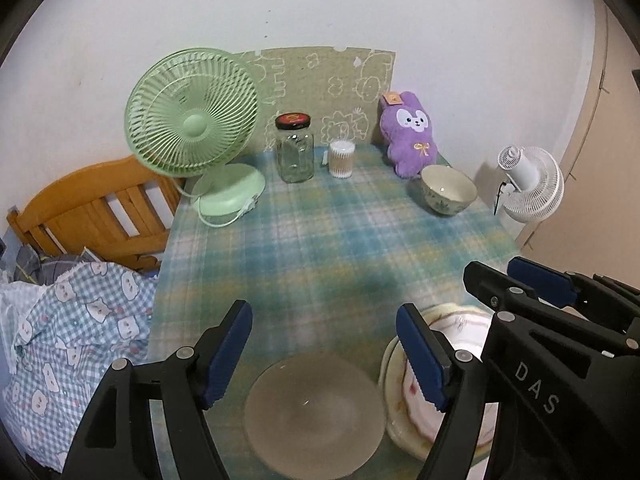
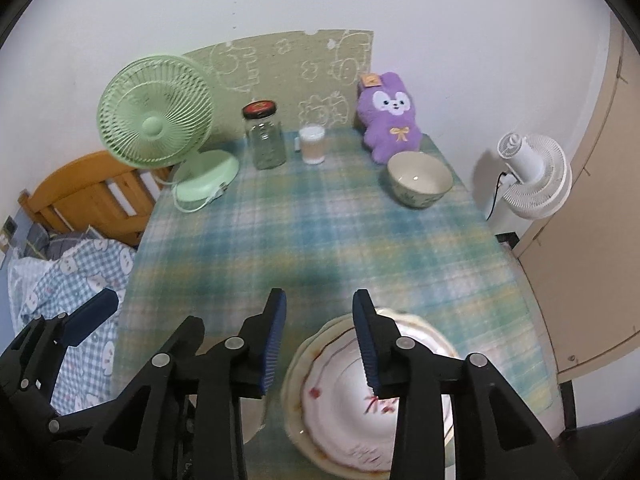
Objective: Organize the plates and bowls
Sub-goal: 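Move the right gripper toward the white bowl beside the purple plush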
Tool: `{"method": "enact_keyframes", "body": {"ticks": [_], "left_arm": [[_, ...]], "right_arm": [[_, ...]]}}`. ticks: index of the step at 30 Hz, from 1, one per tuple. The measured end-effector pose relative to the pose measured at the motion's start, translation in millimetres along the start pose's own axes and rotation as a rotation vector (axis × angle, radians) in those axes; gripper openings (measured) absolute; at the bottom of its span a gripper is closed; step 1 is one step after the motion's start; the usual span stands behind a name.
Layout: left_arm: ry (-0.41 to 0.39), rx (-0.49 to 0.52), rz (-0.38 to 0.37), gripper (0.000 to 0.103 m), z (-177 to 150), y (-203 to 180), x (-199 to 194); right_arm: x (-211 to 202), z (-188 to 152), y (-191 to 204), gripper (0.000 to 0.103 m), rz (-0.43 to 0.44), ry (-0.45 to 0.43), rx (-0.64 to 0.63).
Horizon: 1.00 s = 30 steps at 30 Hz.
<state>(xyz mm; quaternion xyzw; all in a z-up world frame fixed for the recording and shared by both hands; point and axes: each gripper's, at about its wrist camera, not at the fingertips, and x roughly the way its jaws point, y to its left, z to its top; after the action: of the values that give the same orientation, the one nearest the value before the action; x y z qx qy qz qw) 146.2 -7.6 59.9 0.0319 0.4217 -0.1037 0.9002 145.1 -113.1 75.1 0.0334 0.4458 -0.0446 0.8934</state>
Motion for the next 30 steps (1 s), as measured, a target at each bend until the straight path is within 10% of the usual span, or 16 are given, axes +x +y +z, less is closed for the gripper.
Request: {"method": "enact_keyframes", "body": {"ticks": [30], "left_arm": [[-0.022, -0.117, 0.105, 0.097, 120.9, -147.9, 123.7]], "right_arm": [[114.2, 136.0, -181.1, 0.088, 0.083, -0.059, -0.093]]}}
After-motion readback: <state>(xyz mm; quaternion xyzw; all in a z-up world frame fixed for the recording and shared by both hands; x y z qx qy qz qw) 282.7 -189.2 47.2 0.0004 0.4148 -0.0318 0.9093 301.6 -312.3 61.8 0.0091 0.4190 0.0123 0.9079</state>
